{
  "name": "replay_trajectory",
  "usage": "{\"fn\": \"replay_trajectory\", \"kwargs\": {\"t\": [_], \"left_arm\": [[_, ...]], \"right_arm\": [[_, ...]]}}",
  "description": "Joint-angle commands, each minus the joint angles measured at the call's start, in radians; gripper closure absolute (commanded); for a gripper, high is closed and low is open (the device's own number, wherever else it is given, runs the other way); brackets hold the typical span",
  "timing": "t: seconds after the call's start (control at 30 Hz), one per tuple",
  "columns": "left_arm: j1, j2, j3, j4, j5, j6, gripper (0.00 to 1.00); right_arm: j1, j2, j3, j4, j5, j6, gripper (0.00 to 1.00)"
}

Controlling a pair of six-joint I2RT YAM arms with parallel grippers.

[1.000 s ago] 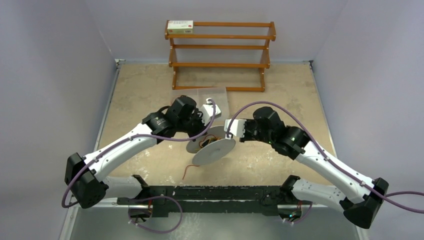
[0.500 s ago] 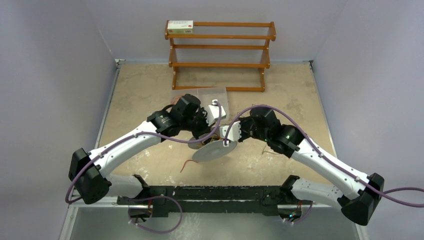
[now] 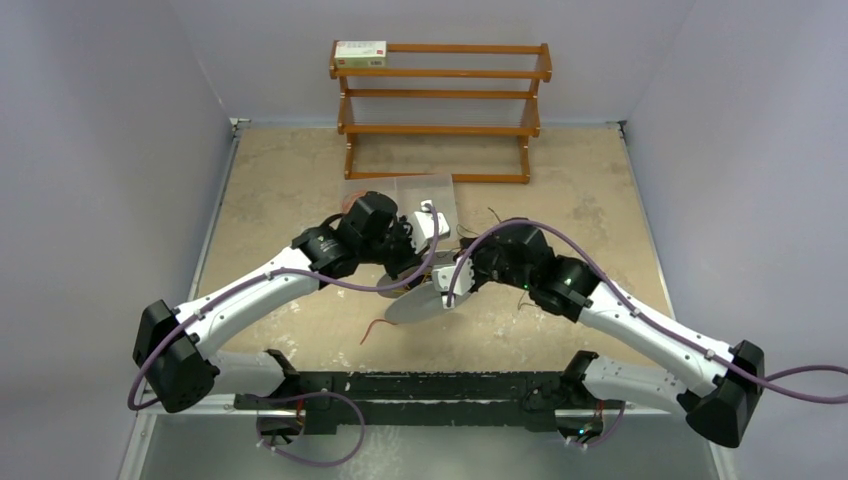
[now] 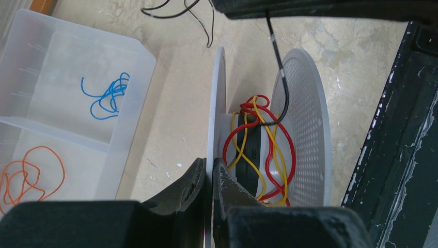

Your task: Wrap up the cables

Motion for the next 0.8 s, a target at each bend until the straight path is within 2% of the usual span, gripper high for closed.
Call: {"fn": "replay_trajectory", "kwargs": {"t": [0.0,0.27,0.77], "left_arm": [[0.000,-0.009,-0.012,0.031,0.026,-0.007,0.93],[0.000,-0.023,-0.025,0.035,0.028,-0.011,0.92],[0.000,-0.037,-0.030,0.034,0.051,-0.013,0.86]], "right_arm": [[0.026,0.020,-0.040,0.105,0.041,-0.087,1.00],[0.051,-0.006,-0.097,0.209,0.070,-0.160,1.00],[0.063,0.107,-0.051,0.227,0.100,-0.177,1.00]]}}
